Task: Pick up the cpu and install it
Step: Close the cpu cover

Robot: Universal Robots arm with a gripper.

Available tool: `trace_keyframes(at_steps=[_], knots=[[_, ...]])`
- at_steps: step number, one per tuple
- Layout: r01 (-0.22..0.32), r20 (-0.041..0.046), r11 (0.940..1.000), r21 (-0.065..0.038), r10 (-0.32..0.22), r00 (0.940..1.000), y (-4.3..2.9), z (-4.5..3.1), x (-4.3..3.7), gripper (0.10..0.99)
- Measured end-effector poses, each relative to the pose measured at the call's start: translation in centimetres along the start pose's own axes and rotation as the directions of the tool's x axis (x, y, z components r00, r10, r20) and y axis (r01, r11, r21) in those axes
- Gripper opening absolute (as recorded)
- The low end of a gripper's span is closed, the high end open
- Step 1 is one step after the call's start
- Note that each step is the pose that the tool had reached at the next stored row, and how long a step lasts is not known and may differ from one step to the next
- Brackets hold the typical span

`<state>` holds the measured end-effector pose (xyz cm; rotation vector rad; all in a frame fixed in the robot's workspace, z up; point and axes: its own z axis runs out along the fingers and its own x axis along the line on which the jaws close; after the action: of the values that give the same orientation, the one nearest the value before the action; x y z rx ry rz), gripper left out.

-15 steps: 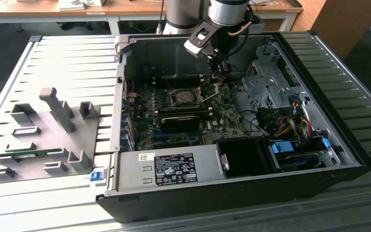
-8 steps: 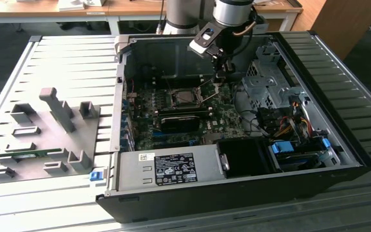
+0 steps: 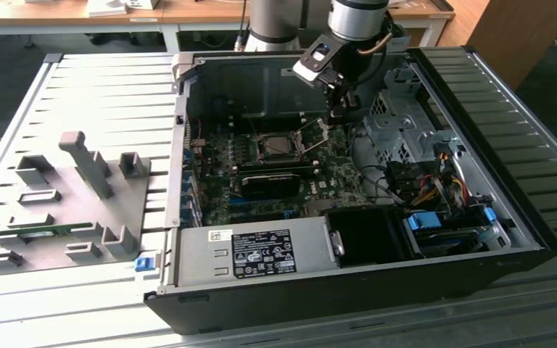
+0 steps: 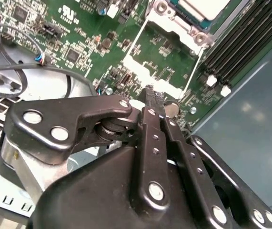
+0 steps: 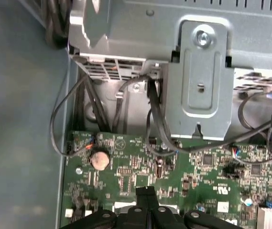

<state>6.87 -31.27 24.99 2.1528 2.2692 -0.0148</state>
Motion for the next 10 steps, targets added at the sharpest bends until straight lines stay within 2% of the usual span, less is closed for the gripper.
trace_keyframes(at_steps=[6, 10], knots=[[0.000, -0.0001, 1.0000, 0.001, 0.000, 1.0000, 0.71, 0.28, -0.01, 0.106], [0.000, -0.0002, 1.0000, 0.002, 0.000, 1.0000, 0.91, 0.61, -0.01, 0.106]])
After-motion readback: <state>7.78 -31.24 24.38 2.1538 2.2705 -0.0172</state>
